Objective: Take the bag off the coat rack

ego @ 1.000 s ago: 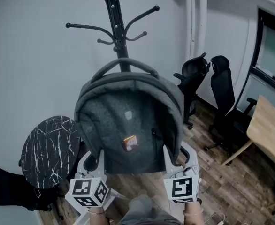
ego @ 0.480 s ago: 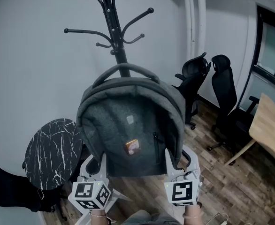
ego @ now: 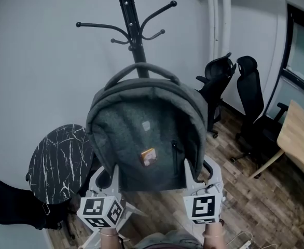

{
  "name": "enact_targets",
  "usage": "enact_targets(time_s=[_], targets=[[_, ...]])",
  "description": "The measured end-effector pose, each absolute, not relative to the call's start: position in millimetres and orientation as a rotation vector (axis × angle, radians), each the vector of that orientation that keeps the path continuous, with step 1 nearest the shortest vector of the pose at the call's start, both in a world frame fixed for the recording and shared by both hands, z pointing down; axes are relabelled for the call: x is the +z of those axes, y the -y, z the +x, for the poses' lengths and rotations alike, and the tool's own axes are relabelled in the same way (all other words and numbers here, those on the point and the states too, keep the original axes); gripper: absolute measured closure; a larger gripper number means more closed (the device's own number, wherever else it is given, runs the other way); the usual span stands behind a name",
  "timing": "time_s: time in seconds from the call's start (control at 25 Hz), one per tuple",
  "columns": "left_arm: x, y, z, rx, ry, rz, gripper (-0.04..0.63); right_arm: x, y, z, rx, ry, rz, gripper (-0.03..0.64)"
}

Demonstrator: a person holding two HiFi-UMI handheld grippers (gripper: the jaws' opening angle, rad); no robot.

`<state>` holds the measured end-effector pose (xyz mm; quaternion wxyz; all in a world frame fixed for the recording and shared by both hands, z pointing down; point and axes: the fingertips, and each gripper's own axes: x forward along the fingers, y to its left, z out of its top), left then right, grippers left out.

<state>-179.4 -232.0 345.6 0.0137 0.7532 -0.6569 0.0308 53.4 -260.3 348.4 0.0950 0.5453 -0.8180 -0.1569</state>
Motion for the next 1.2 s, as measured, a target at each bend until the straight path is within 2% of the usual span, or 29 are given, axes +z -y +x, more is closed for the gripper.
enact_targets(time_s=[0.44, 1.2], targets=[[358, 174, -209, 0.046, 2.035, 2.374, 0.526, 355, 201, 24, -0.518, 2.409, 1.629, 0.503], [345, 124, -209, 0.050, 1.993, 2.373, 0.528, 338, 148, 23, -0.490, 2.374, 1.635, 0.503]])
